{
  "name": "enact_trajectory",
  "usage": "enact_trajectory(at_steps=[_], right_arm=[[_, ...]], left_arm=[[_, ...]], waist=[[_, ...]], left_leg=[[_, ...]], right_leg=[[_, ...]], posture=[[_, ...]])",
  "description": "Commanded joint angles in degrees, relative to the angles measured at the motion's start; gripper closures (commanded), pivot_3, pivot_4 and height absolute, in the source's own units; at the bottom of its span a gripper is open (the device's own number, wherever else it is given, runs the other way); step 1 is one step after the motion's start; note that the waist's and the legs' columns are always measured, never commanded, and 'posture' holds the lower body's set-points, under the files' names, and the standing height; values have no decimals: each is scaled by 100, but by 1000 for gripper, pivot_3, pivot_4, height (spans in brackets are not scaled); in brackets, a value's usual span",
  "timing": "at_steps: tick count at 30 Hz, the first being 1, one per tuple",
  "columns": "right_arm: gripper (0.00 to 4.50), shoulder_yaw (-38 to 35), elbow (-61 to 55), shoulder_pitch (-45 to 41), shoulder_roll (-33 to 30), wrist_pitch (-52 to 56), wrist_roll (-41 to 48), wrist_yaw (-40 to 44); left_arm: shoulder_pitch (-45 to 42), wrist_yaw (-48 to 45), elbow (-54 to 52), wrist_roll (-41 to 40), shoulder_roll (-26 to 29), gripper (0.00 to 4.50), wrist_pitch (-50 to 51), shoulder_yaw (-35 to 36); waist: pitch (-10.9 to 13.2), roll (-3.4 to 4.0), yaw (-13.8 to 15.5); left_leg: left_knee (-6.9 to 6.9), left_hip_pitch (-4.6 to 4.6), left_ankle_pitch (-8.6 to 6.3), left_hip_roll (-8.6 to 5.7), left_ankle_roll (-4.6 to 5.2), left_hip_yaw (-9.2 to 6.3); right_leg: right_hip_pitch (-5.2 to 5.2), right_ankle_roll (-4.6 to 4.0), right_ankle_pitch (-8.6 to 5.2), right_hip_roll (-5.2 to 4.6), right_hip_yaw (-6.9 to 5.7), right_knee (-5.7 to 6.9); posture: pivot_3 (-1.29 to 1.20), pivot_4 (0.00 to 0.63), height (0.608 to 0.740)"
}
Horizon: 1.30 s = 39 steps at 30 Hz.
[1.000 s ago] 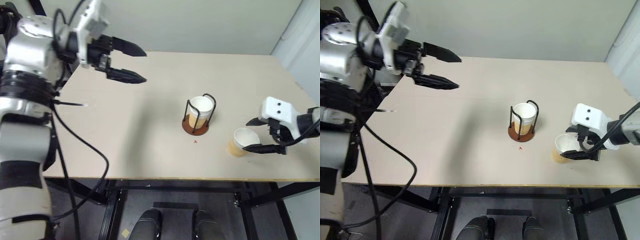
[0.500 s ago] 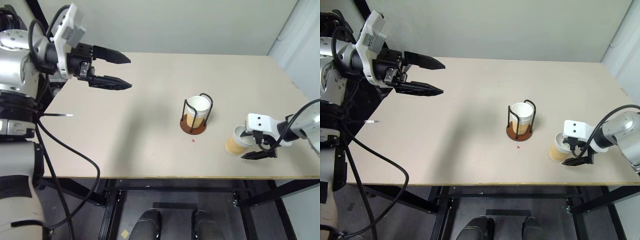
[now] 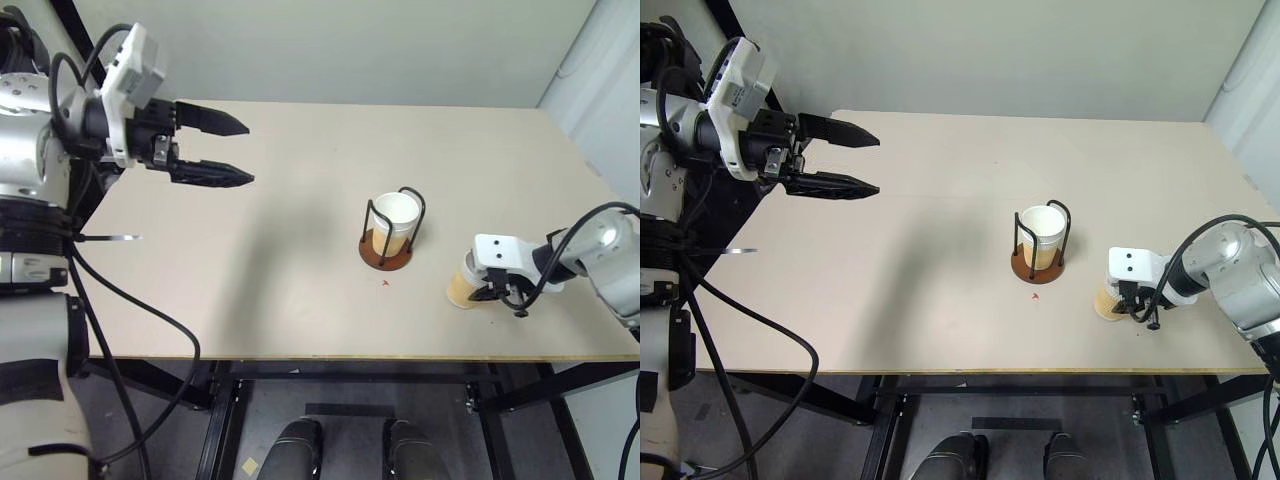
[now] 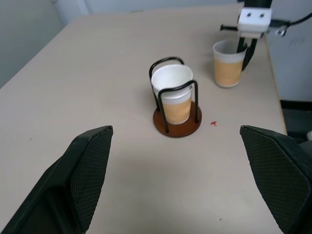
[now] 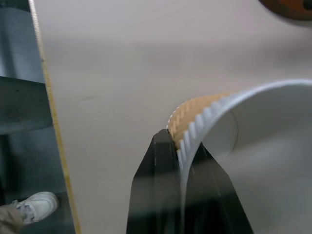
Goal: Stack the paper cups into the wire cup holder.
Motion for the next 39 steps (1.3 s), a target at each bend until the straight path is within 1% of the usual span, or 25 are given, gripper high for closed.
enact_trajectory(at_steps=[1,2,4,7,10,13,19,24,28,31,38,39], right_arm=[[4491,-600,-264,-439,-308,160,257,273],[4491,-666,-233,-649,-314,216,298,316],[4491,-718,32,-1453,-166,280,289,321],[4491,-559,389,-2576,262,264,200,357],[4491,-334,680,-3234,642,72,53,424],[4491,3,1197,-3721,1234,-371,-177,486],[4491,501,2075,-3865,1931,-1338,-709,505],[4491,606,2840,-4010,2232,-1978,-1062,481],[4491,613,3282,-4089,2370,-2350,-1278,482],[4491,600,3363,-4071,2416,-2470,-1340,582],[4491,544,3105,-3987,2563,-2390,-1322,714],[4304,545,3082,-3981,2601,-2382,-1327,696]], left_arm=[[-70,-183,62,71,85,0,-137,191],[-74,-183,89,94,82,0,-160,191],[-77,-183,125,125,75,0,-182,206],[-42,-183,116,134,77,0,-197,219],[-6,-183,82,145,67,0,-183,243],[78,-182,-42,141,72,0,-115,293],[254,-136,-318,130,169,0,47,405],[388,-83,-512,131,226,0,173,511],[506,-21,-669,108,245,0,264,584],[543,7,-727,112,239,0,303,617],[515,32,-717,171,176,0,286,617],[500,32,-705,176,164,0,279,606]], waist=[[0,0,-3],[0,0,-6],[0,1,-17],[-1,-1,-56],[-1,-2,-83],[-1,-2,-103],[-1,-2,-110],[-1,-1,-104],[-1,-1,-108],[-1,-1,-110],[-1,-1,-110],[-1,-1,-112]], left_leg=[[-4,1,1,-1,-1,2],[-6,0,2,0,-3,1],[-20,3,7,0,-7,2],[-50,12,23,3,-12,6],[-68,22,24,24,-20,0],[-73,26,20,32,-29,-7],[-68,-1,22,33,-36,-18],[-53,-34,23,28,-37,-23],[-54,-36,25,30,-40,-24],[-54,-36,29,31,-44,-25],[-56,-35,45,31,-54,-26],[-56,-35,48,31,-53,-26]], right_leg=[[-2,0,0,1,0,1],[-4,-1,0,-1,4,0],[-9,-4,0,1,3,0],[-24,-21,6,2,5,3],[-27,-50,-1,16,-9,6],[-33,-71,-13,23,-16,14],[-61,-81,-18,21,-26,23],[-78,-88,-14,16,-32,20],[-81,-97,-8,15,-32,20],[-82,-106,-3,15,-33,23],[-83,-122,7,16,-34,29],[-83,-125,9,16,-34,30]], posture=[[0,150,740],[0,150,740],[0,150,740],[0,150,740],[0,150,740],[0,150,740],[0,150,740],[0,150,740],[0,150,740],[0,150,740],[0,150,740],[0,150,740]])
